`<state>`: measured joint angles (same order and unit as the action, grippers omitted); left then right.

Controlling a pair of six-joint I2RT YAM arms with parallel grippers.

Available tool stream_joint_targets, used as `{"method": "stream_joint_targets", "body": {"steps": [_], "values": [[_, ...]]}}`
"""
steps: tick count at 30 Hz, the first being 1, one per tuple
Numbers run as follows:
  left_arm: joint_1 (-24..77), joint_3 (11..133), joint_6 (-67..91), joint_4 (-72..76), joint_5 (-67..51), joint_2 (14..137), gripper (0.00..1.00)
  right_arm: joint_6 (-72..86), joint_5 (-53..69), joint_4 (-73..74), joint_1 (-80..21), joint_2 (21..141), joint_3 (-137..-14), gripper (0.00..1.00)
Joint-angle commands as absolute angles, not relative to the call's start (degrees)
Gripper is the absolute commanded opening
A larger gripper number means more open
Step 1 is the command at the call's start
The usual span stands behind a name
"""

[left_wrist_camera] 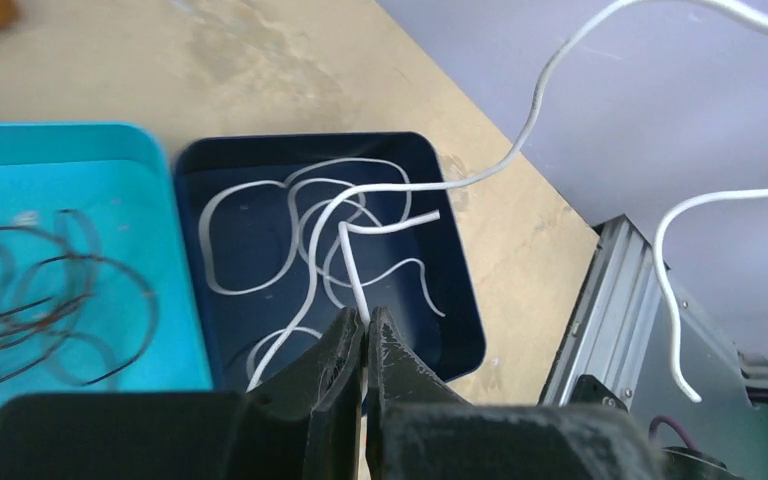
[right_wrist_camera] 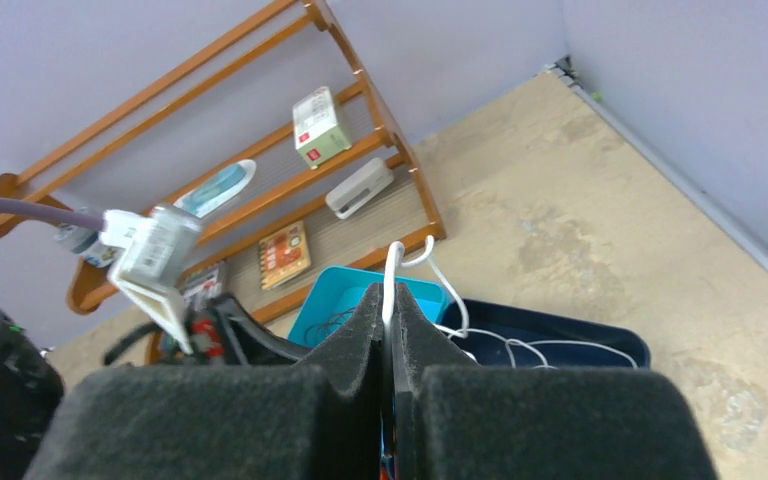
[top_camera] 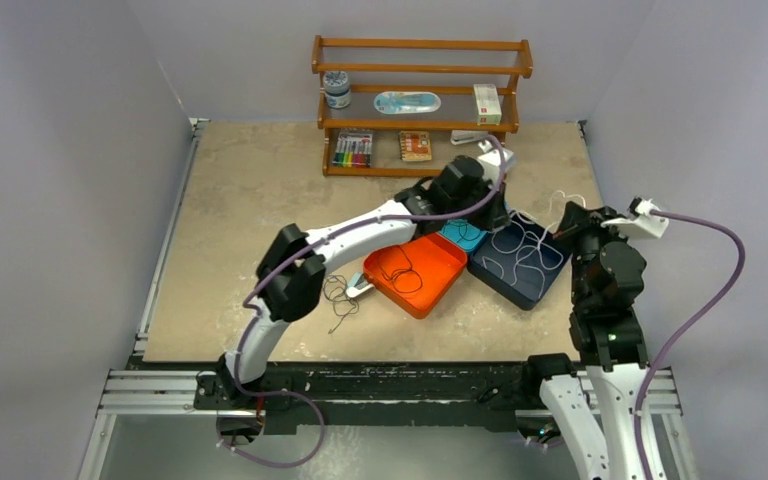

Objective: Untangle the cables

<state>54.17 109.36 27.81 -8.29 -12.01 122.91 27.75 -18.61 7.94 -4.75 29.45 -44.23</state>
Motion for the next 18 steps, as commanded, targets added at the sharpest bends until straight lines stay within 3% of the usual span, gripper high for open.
{"method": "stream_joint_targets", "body": {"steps": [1, 10, 18], "values": [[57.00, 117.07, 28.98, -6.83, -15.84, 128.52, 0.00, 25.26, -22.31, 10.29, -5.03, 29.00, -46.35, 0.00], [57.99, 120.64, 28.92, -6.62, -14.41, 136.13, 0.00, 26.85, -18.43, 8.01, -5.01, 29.94, -42.28, 0.00], [57.62, 115.55, 27.00, -6.40, -7.82, 131.04, 0.24, 27.32, -19.34, 5.35, -5.01, 32.55, -38.77, 0.00]]}}
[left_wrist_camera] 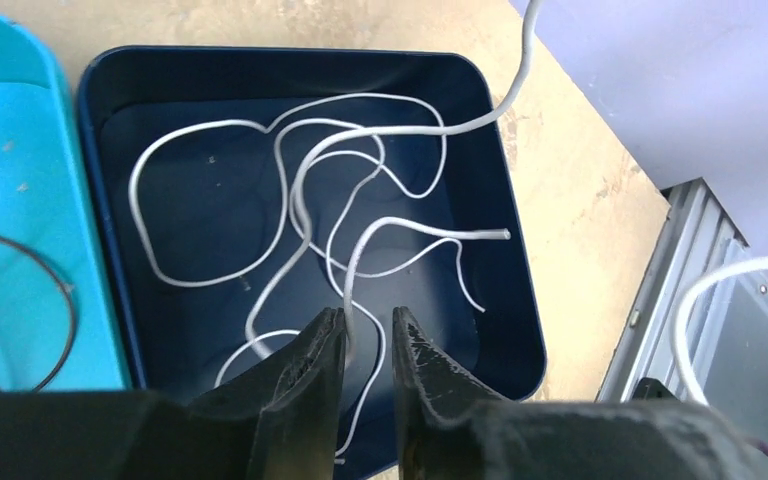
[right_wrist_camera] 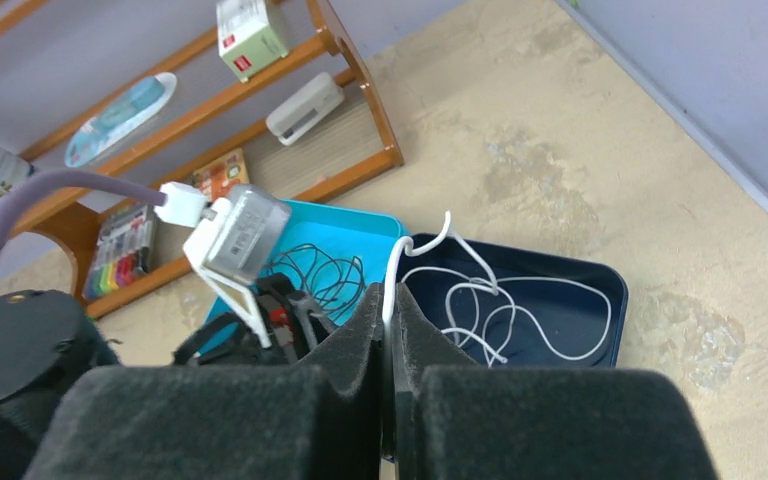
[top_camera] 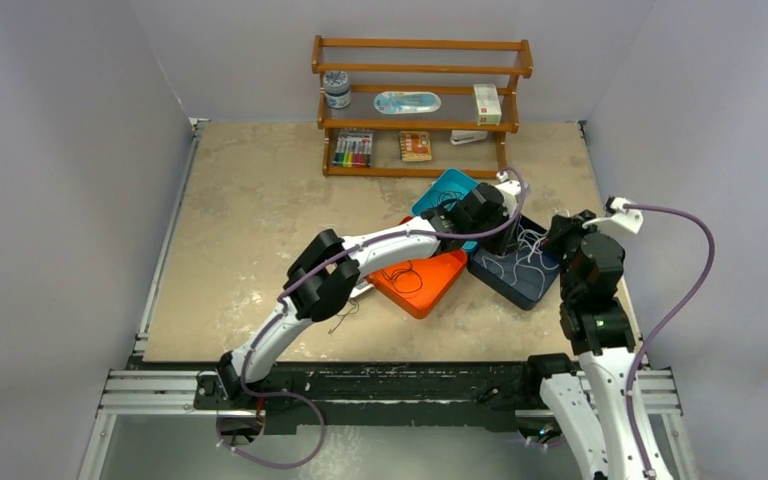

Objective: Untangle the cables

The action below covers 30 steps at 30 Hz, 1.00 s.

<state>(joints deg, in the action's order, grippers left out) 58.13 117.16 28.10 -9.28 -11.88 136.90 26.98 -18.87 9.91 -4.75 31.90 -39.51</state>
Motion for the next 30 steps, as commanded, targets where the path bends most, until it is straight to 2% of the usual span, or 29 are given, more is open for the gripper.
{"method": "stream_joint_targets", "body": {"steps": [1, 4, 6, 7, 12, 22, 30], "values": [[57.39, 114.27, 27.05, -5.84, -7.20, 129.61, 0.27, 27.47, -19.40, 5.23, -5.01, 33.01, -38.66, 0.00], [56.49, 110.50, 27.47, -4.18, -6.42, 125.67, 0.32, 27.93, -19.38, 4.71, -5.01, 34.55, -37.97, 0.00], [55.83, 107.40, 27.75, -2.77, -5.97, 122.69, 0.42, 27.98, -18.70, 4.30, -5.01, 35.88, -37.50, 0.00], [55.48, 105.52, 27.84, -2.13, -5.63, 121.12, 0.43, 28.07, -18.00, 4.11, -4.97, 36.62, -37.27, 0.00], [53.84, 96.20, 27.37, -1.29, -2.72, 112.68, 0.44, 28.48, -14.45, 2.62, -5.01, 40.93, -35.83, 0.00], [46.94, 71.05, 28.28, -2.82, 9.85, 88.25, 0.45, 31.44, -7.52, -2.92, -5.01, 54.40, -31.63, 0.00], [44.25, 65.88, 26.45, -7.33, 16.47, 80.45, 0.46, 32.91, -5.82, -10.37, -5.01, 64.92, -27.87, 0.00]]}}
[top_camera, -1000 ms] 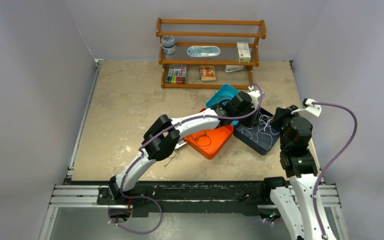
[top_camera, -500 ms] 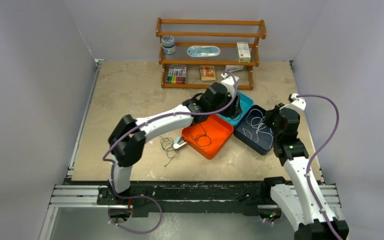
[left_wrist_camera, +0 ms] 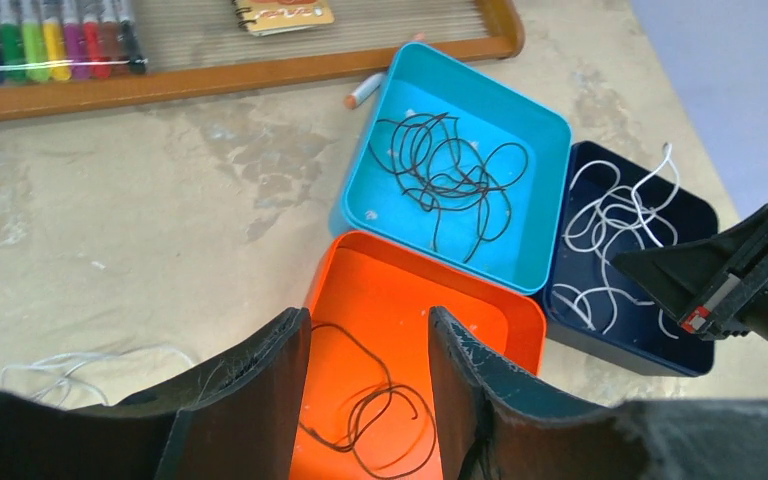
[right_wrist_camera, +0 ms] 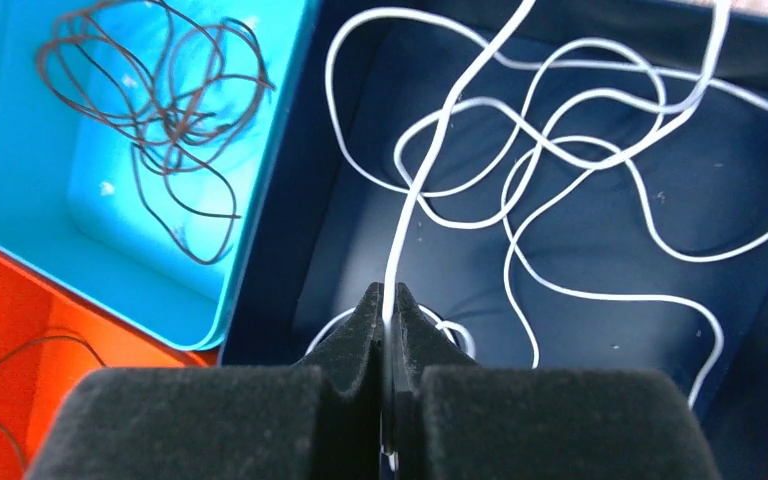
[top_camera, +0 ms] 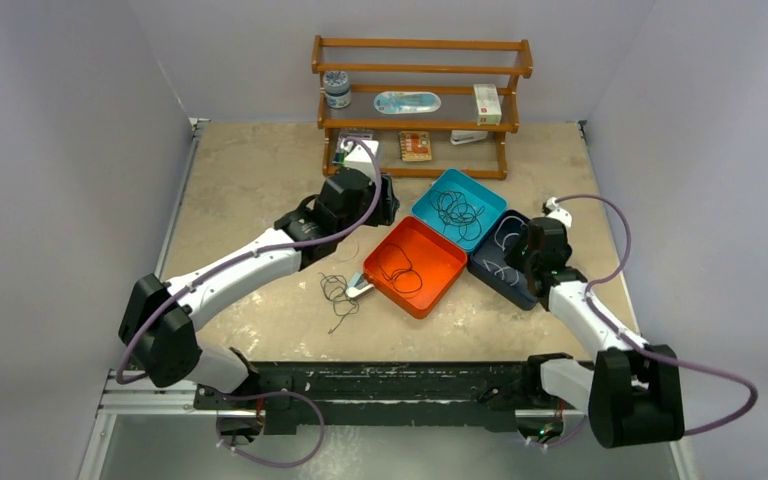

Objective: Untangle the cables

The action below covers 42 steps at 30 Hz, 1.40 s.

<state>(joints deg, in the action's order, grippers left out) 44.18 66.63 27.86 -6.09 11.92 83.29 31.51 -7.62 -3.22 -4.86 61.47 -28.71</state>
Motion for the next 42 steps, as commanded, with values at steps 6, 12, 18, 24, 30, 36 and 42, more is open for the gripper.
{"method": "stream_joint_targets", "body": {"steps": [6, 12, 18, 24, 30, 36, 42], "values": [[43.98, 65.48, 25.82, -8.24, 19.15, 79.49, 0.51, 31.29, -4.32, -11.60, -5.01, 70.95, -30.42, 0.13], [43.78, 65.37, 25.51, -8.48, 20.47, 79.04, 0.55, 31.06, -4.82, -8.15, -5.01, 64.55, -32.10, 0.38], [43.54, 65.39, 25.02, -8.61, 20.96, 78.84, 0.56, 29.23, -14.09, -1.67, -5.05, 57.02, -36.11, 0.47], [43.35, 65.48, 24.63, -8.71, 20.76, 78.84, 0.56, 29.01, -21.07, 4.05, -5.01, 58.34, -41.17, 0.49], [43.27, 65.43, 25.12, -9.44, 21.17, 78.94, 0.56, 29.33, -19.00, 5.26, -4.93, 62.55, -43.28, 0.49], [41.65, 63.09, 28.67, -13.17, 26.39, 77.60, 0.56, 23.09, 0.07, -4.52, -5.00, 61.90, -41.70, 0.49], [34.54, 60.19, 31.95, -17.64, 27.47, 75.60, 0.56, 17.16, 12.04, -11.49, -5.01, 59.55, -40.92, 0.48]]}}
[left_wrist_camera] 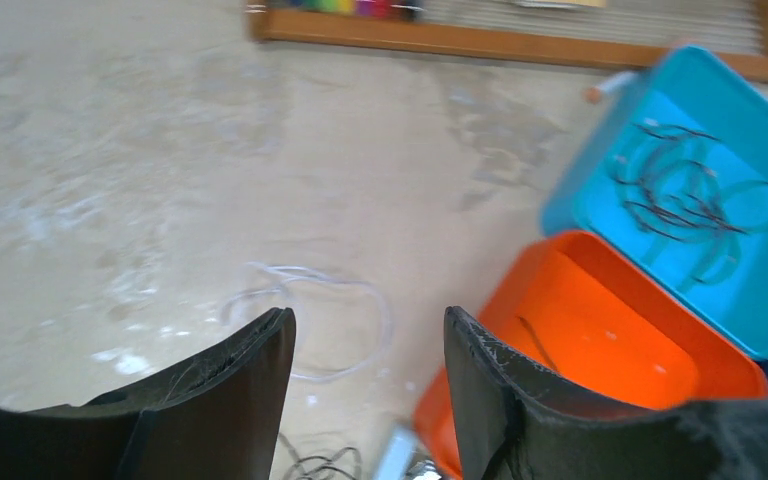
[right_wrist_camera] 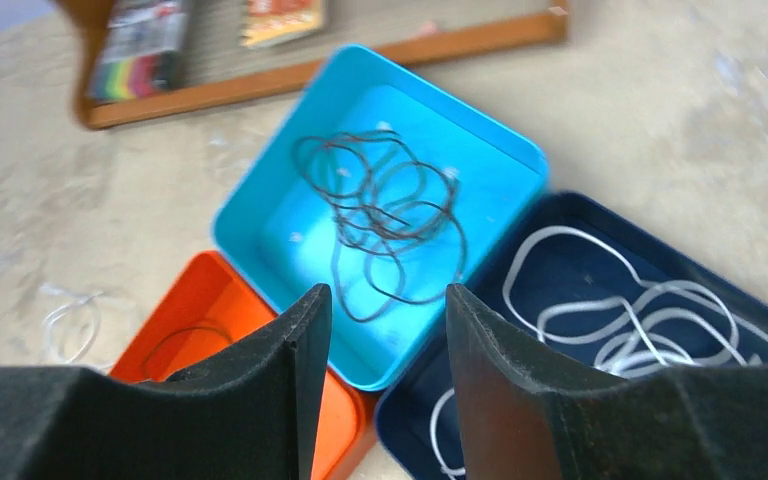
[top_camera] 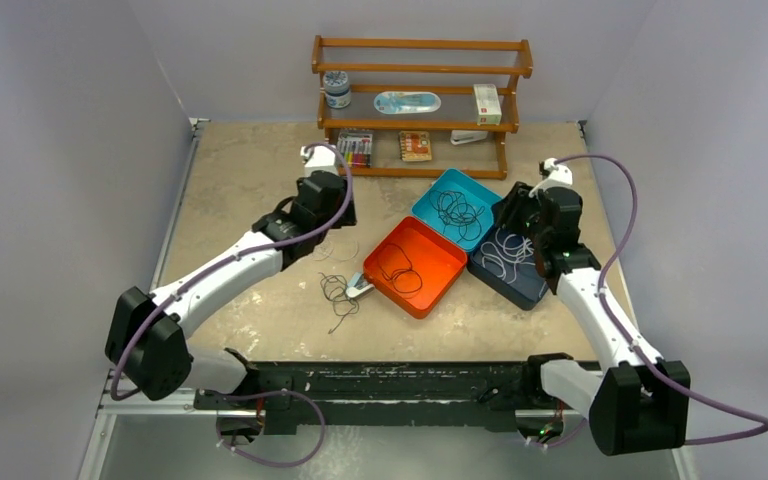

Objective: Untangle the cables

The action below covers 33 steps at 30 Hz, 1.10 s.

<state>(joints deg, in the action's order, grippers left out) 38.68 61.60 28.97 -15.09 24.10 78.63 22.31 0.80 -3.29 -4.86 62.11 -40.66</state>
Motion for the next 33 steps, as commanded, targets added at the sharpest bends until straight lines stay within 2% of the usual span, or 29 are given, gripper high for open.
{"method": "stream_joint_targets", "body": {"steps": [1, 8, 21, 27, 29, 33], "values": [[33.56, 59.86, 32.12, -18.73, 27.93, 75.61, 0.56, 16.64, 13.74, -12.64, -5.08, 59.31, -40.61, 0.48], [28.36, 58.14, 31.44, -22.67, 25.44, 79.81, 0.56, 15.76, 18.57, -14.55, -5.10, 61.71, -40.78, 0.48], [28.04, 59.93, 28.56, -21.96, 21.79, 88.88, 0.51, 15.54, 23.08, -17.56, -5.10, 64.15, -39.14, 0.48], [27.99, 56.77, 33.01, -19.69, 26.37, 81.82, 0.50, 11.75, 24.19, -17.88, -10.82, 66.95, -43.37, 0.49], [27.29, 55.58, 34.37, -19.88, 28.78, 77.93, 0.51, 9.92, 23.08, -17.19, -15.38, 70.16, -47.18, 0.50], [21.46, 52.86, 36.68, -19.99, 26.34, 68.54, 0.51, 8.07, 24.79, -17.28, -22.91, 79.86, -55.64, 0.50]]}}
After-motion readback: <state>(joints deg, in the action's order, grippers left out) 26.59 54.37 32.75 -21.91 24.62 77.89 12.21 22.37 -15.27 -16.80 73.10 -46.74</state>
